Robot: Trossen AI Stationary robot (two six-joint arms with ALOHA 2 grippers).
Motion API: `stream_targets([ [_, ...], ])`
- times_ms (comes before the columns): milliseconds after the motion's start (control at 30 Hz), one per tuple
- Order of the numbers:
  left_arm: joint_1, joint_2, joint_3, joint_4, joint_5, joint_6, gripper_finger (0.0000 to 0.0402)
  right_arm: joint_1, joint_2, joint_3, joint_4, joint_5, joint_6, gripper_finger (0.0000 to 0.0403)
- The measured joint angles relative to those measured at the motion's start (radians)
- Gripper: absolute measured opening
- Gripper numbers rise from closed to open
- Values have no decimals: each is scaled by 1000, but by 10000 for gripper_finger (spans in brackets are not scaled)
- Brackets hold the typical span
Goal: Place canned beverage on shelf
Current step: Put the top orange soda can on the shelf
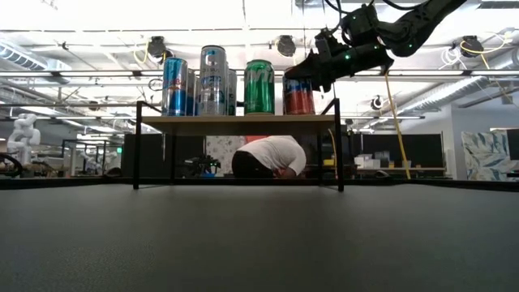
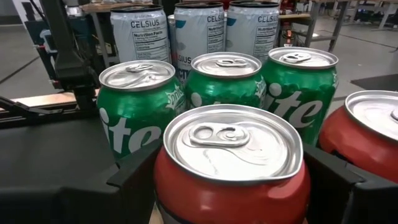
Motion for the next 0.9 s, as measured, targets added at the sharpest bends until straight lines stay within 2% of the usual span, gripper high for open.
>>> stream_targets([
  [200, 0, 0, 0, 0, 0, -1, 391, 0, 0, 0, -3, -4, 17, 285],
  [500, 0, 0, 0, 0, 0, -2, 391, 0, 0, 0, -6, -3, 25, 317],
  [900, 0, 0, 0, 0, 0, -2, 391, -5, -30, 1, -14, 4, 23, 319],
])
